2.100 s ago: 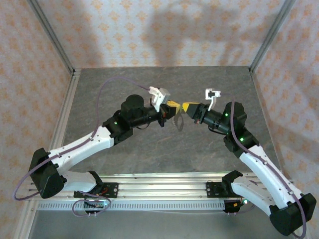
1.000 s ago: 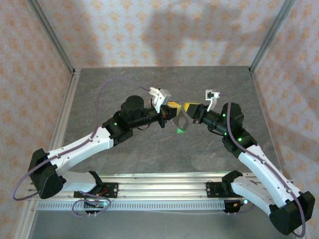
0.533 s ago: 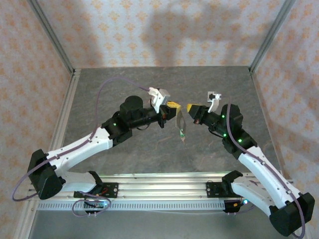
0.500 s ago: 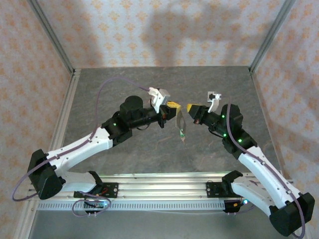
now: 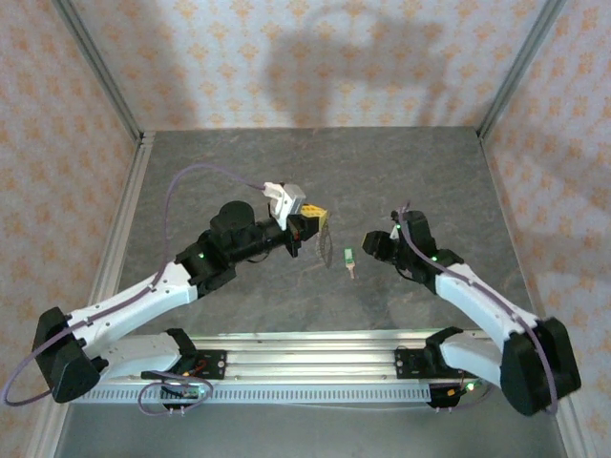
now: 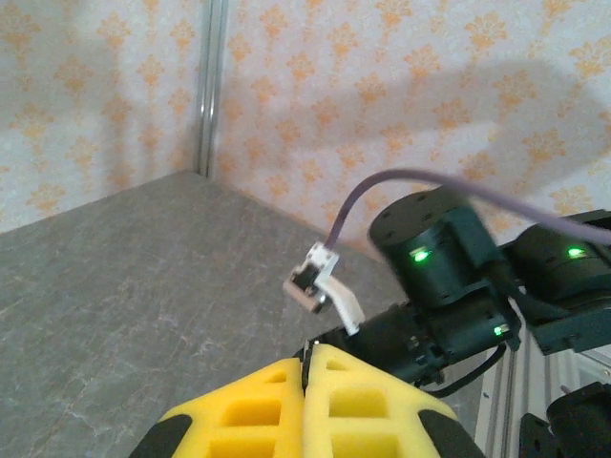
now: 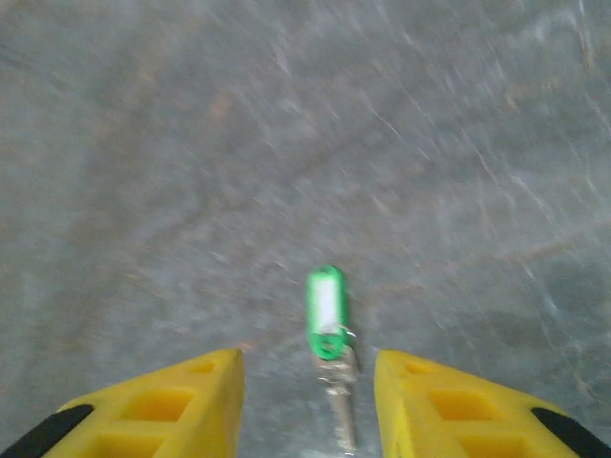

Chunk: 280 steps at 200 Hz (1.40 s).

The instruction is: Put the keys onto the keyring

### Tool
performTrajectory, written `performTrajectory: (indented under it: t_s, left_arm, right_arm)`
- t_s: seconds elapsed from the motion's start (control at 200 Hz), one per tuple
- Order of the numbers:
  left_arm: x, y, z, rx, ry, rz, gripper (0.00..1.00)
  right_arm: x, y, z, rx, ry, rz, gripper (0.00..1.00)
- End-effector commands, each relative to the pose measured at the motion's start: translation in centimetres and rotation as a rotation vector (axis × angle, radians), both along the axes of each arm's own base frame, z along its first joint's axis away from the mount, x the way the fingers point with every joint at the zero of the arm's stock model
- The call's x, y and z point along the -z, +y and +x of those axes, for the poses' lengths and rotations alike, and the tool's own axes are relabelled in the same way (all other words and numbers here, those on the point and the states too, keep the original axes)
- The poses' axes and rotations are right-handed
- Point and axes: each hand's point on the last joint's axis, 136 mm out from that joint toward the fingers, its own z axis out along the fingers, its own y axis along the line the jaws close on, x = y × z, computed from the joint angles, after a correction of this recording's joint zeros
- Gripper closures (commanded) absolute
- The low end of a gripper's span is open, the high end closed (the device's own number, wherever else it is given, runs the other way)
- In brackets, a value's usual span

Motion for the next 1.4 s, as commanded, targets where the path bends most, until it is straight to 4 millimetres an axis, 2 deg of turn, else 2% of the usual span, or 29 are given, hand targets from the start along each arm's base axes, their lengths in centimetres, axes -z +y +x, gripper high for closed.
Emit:
performTrajectory:
  t_s: [0.0, 0.215, 0.53, 1.021, 1.231, 1.396]
  left_arm:
    - [-0.9, 0.7, 0.1, -0.032, -0.053, -0.017, 1.00]
    - [-0.7, 1.2, 0.0, -0.043, -0.058, -0.018, 1.00]
    - [-0.8, 1.8, -0.2, -0.054, -0.069, -0.033, 1.00]
    - [-0.8, 2.5, -0.3, -0.061, -0.083, -0.039, 1.00]
    - [-0.8, 3.0, -0.3, -0.070, -0.086, -0.046, 1.00]
    - [-0.9, 3.2, -0.3, -0.073, -0.087, -0.053, 1.00]
  right_arm:
    - [2.4, 0.1, -0.8, -0.019, 0.075, -0.084, 0.58]
    - [4.0, 0.1, -0.1, 0.085, 0.146, -0.142, 0.56]
    - [5.0, 0.9, 1.0, 0.183, 0.205, -0.199, 0.55]
    - [6.3, 3.3, 1.4, 0.160, 0.258, -0.248, 0.56]
    - [7.2, 3.5, 1.0, 0.151, 0.286, -0.267, 0.57]
    - [7.8, 3.4, 0.8, 0.148, 0.303, -0.278, 0.63]
